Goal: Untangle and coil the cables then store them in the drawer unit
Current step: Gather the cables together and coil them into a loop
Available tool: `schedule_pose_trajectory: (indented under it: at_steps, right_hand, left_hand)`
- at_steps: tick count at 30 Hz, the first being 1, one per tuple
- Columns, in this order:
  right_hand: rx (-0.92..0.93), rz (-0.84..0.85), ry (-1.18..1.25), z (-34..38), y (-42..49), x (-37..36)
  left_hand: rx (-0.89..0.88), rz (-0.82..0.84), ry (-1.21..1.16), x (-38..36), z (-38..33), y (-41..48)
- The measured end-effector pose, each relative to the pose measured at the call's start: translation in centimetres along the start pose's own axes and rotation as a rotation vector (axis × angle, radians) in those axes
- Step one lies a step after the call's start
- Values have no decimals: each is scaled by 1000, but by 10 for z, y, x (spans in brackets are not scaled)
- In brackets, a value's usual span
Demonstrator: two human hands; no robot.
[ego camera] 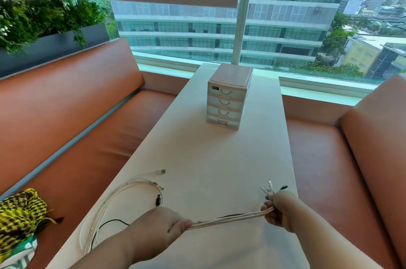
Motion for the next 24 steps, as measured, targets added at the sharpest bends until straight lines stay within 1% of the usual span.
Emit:
schedule_pose_trajectory:
  at_steps: [2, 6, 8, 10, 12, 14, 15, 16, 19, 21, 23, 24]
  right_hand:
    - [8, 1, -5, 0, 4, 2]
    - [50, -52, 22, 5, 13, 17]
    - [75, -73, -55, 6, 12, 19]
    - [120, -81, -189, 6, 15, 14]
    - [208, -62, -336, 9, 18, 8]
    - [357, -52, -587, 17, 17, 4]
    - [431, -57, -665, 22, 16, 2]
    - [469, -60, -694, 25, 15, 1]
    - [499, -48, -642, 29, 13, -3]
    - [548, -110, -685, 35, 12, -5]
    - [688, -242, -803, 46, 1, -8]
    - [781, -248, -814, 51, -11, -15]
  left_hand:
    - [21, -4, -15, 1, 6, -2]
    - [55, -31, -33, 5, 16, -6]
    - [63, -28, -34, 3, 18, -7]
    - [73, -31, -18, 2, 19, -5]
    - [90, -41, -20, 2, 21, 0]
    - [89, -57, -18, 3, 20, 5]
    - [84, -63, -17, 4, 18, 7]
    - [77, -67, -15, 4, 16, 9]
    - [58, -73, -3, 4, 11, 12]
    - [57, -68, 5, 2, 9, 15]
    - [47, -76, 32, 1, 6, 17]
    - [42, -85, 46, 2, 3, 18]
Point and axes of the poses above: each hand's wrist, its own y-axis towards the middle knuckle, its own x-axis out of the back of the hand, z = x × y, the point moved 7 cm from there along y, towards the middle knuckle, and after that the axes turned 10 degrees about -z, right-handed, at the moved point
